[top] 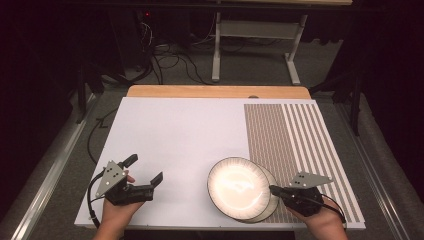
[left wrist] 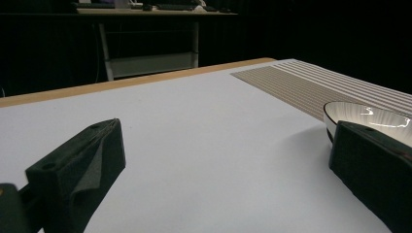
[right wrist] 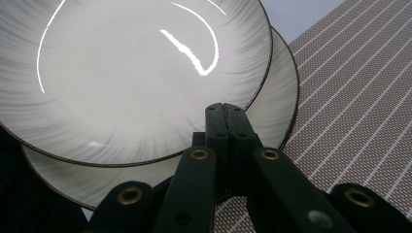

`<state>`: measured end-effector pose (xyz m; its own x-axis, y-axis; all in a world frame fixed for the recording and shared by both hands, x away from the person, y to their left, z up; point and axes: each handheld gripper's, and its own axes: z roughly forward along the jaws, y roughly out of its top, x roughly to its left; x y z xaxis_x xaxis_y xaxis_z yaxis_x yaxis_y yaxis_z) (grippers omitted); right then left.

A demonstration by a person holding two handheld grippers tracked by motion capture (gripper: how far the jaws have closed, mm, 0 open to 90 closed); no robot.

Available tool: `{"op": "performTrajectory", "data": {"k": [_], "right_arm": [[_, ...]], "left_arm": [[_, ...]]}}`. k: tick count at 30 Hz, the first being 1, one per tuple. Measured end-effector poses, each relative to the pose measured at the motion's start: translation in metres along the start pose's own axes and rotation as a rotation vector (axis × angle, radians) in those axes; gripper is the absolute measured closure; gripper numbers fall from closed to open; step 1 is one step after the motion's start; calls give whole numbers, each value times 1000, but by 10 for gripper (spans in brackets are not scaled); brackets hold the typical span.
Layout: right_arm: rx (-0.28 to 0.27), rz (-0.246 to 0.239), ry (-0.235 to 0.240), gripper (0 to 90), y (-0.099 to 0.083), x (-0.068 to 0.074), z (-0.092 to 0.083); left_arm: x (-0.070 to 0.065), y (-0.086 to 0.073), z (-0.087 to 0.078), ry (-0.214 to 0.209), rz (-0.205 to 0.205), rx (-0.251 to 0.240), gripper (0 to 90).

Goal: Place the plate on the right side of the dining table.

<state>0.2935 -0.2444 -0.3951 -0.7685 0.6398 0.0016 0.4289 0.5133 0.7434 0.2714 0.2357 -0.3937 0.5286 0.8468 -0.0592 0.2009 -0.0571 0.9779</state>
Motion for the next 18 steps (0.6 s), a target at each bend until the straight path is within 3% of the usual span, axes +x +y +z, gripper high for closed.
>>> {"op": "performTrajectory", "data": {"k": [18], "right_arm": [[-2,-3,-1,900,0,0,0]], "left_arm": [[-1,0,1,-2,4,2,6]]}}
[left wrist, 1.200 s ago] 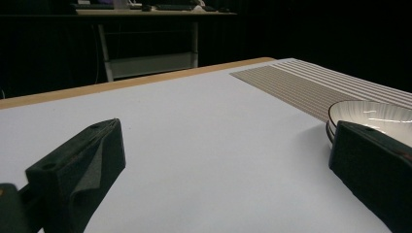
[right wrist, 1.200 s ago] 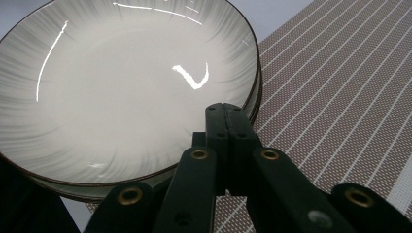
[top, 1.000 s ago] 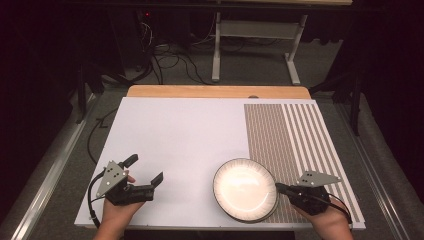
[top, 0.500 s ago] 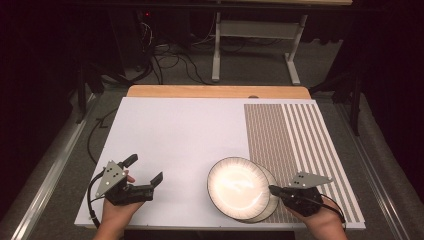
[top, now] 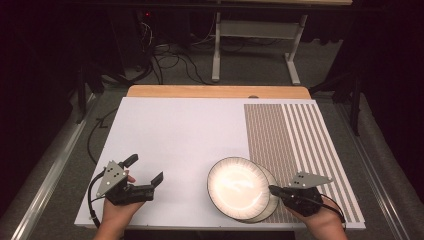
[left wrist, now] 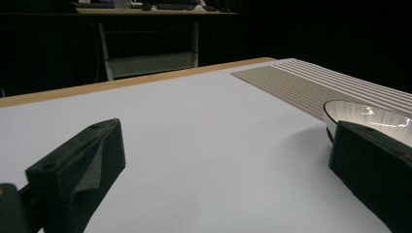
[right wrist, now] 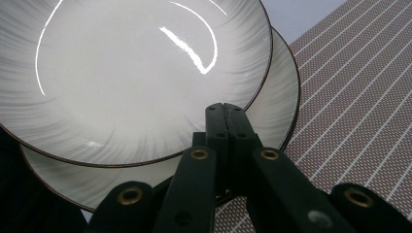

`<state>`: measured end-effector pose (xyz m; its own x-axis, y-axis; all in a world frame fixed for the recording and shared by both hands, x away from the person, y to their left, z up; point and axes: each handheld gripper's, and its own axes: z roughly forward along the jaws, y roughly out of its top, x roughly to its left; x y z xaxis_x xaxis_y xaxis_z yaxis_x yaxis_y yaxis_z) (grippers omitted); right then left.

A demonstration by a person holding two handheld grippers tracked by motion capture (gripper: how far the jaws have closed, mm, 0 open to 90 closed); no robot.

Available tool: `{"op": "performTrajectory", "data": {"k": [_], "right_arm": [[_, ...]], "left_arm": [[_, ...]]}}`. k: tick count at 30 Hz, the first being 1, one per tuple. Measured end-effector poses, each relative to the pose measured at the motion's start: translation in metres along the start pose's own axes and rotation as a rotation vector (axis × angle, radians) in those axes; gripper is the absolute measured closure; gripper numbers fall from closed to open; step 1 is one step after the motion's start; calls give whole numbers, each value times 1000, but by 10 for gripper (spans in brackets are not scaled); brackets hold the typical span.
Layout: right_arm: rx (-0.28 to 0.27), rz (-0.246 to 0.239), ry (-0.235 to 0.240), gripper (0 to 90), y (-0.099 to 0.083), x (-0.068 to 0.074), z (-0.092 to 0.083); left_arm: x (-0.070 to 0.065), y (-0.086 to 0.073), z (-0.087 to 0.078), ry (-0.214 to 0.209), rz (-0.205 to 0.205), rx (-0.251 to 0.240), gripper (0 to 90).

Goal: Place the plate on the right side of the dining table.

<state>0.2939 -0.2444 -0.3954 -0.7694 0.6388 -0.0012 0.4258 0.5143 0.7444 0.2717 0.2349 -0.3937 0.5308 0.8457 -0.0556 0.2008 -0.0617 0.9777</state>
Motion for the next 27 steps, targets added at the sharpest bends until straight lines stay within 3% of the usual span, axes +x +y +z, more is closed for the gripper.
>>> {"op": "performTrajectory", "data": {"k": [27], "right_arm": [[15,-28,19,900,5,8,9]], "left_arm": [[-1,1,0,-16,-13,-8,3]]}}
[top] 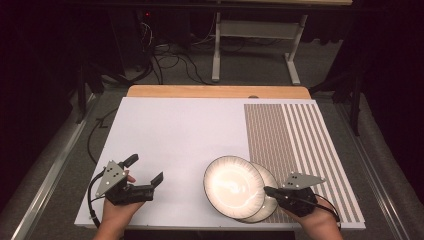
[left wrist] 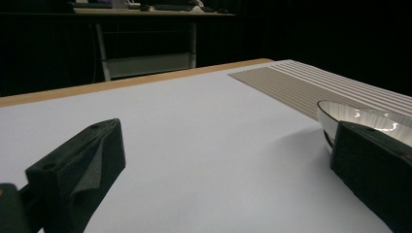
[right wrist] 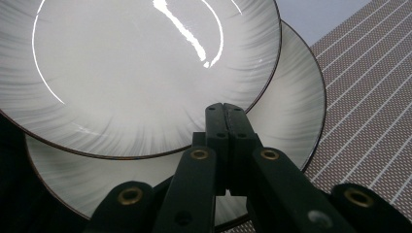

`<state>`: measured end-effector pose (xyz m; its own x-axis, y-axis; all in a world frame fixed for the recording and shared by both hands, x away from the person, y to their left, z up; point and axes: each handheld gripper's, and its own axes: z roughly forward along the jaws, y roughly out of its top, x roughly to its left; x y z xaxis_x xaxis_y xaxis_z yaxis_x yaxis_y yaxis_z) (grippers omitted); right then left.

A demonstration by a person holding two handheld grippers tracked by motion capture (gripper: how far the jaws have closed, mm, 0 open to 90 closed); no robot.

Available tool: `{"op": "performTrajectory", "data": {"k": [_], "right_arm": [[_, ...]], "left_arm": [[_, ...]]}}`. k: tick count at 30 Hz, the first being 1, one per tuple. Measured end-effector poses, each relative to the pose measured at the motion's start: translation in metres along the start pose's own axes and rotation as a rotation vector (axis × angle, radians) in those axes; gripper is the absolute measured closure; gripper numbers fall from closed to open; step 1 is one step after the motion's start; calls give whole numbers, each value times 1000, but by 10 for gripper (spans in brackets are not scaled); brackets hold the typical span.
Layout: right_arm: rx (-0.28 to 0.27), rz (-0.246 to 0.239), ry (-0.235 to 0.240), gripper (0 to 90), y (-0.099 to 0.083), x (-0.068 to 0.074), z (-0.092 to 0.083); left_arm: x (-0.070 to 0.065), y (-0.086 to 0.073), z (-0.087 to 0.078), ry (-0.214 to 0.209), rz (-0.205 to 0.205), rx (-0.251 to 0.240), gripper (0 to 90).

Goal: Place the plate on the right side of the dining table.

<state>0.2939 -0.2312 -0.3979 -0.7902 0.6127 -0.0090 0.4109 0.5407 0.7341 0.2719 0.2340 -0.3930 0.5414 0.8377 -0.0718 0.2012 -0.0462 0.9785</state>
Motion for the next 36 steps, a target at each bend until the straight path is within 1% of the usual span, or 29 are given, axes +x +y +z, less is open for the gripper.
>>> {"op": "performTrajectory", "data": {"k": [2,4,8,9,10,11,12,13,14,16,18,19,20,24,27,32,34,35,36], "right_arm": [[3,-9,2,900,1,2,3],[2,-13,6,900,2,4,4],[9,-21,7,900,3,5,5],[3,-18,9,900,3,5,6],[4,-19,8,900,3,5,7],[13,-24,8,900,3,5,6],[8,-28,10,900,4,5,7],[8,-23,9,900,4,6,7],[5,-23,9,900,4,6,8],[8,-22,8,900,4,7,8],[11,-28,8,900,4,7,8],[11,-28,8,900,4,7,8],[9,-32,8,900,5,7,9],[12,-32,7,900,5,7,9],[11,-34,8,900,6,8,11],[19,-41,5,900,6,9,11],[13,-38,6,900,6,9,11],[19,-42,5,900,6,9,11],[20,-42,4,900,6,9,11]], "left_arm": [[-4,1,1,-11,10,3,3],[-6,2,2,-18,3,2,3],[-18,5,8,-65,-11,12,3],[-18,5,8,-65,-11,12,3],[-25,7,11,-96,-21,16,3],[-28,8,14,-114,-24,22,3],[-32,9,17,-135,-25,34,3],[-32,9,17,-135,-25,34,3],[-41,11,23,-168,-23,56,3],[-50,12,31,-199,-32,81,3],[-57,12,37,-214,-31,99,3],[-57,12,37,-214,-31,99,3],[-63,12,44,-229,-32,126,3],[-72,9,56,-262,-59,184,3],[-78,6,66,-299,-79,223,4],[-88,1,80,-328,-117,289,19],[-91,-1,85,-350,-146,327,44],[-91,-1,85,-350,-146,327,55],[-93,-2,88,-355,-162,348,60]]}}
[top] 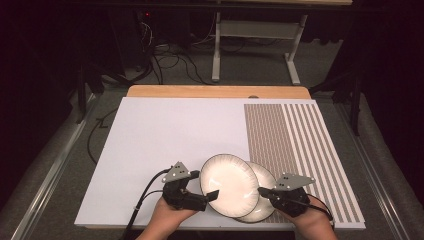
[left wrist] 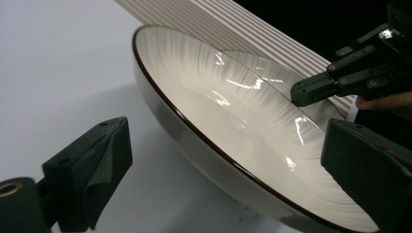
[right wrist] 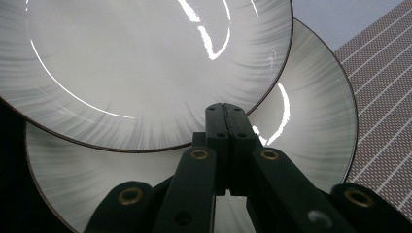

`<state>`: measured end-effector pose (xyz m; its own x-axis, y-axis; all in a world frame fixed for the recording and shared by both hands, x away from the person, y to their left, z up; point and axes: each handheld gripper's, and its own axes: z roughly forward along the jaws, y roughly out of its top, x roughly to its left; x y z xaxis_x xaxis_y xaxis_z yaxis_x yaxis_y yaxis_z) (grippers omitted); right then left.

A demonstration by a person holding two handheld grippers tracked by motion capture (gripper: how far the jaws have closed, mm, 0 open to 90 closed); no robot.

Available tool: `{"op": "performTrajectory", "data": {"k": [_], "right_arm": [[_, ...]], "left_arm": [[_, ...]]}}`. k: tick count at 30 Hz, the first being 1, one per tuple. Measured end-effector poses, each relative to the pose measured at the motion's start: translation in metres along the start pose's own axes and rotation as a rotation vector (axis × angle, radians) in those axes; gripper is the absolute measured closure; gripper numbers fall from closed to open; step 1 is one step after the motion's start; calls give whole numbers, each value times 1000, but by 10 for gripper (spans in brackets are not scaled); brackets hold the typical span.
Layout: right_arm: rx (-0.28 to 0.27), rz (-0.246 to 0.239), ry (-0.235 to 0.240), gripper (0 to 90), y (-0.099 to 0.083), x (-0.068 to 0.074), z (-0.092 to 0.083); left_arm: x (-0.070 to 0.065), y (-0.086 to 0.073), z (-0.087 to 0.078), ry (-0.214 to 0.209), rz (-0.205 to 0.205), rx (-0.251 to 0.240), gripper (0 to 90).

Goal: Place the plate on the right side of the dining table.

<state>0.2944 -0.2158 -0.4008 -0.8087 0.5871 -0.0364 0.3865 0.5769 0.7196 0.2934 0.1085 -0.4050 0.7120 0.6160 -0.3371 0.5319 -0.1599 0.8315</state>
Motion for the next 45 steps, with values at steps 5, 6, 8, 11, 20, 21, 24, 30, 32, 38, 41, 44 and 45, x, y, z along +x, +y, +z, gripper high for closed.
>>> {"op": "performTrajectory", "data": {"k": [5,6,8,11,20,21,24,30,32,38,41,44,45], "right_arm": [[-1,-5,-1,900,0,0,1],[-1,-5,-1,900,0,0,1],[-3,-5,0,900,1,2,2],[-4,-5,0,900,0,1,1],[-4,-5,-5,900,0,2,1],[-6,-8,-7,900,0,1,1],[-5,-4,-6,900,0,1,1],[-13,-9,-8,900,0,2,0],[-19,-10,-11,900,0,1,-2],[-40,-2,-17,900,0,-1,-6],[-47,0,-16,900,0,-1,-7],[-65,-4,-19,900,1,-1,-10],[-70,0,-22,900,1,-1,-11]], "left_arm": [[-1,0,6,-8,-57,53,141],[-1,0,6,-8,-57,53,163],[0,1,9,-15,-97,75,178],[0,1,10,-15,-114,95,235],[0,2,10,-24,-153,136,405],[1,1,10,-24,-157,138,422],[2,2,10,-27,-183,138,440],[3,2,9,-18,-213,139,474],[3,1,9,-10,-213,138,494],[4,0,8,5,-215,132,555],[6,-1,8,-5,-235,125,569],[6,-1,6,-8,-236,112,593],[6,-1,6,-6,-232,105,603]]}}
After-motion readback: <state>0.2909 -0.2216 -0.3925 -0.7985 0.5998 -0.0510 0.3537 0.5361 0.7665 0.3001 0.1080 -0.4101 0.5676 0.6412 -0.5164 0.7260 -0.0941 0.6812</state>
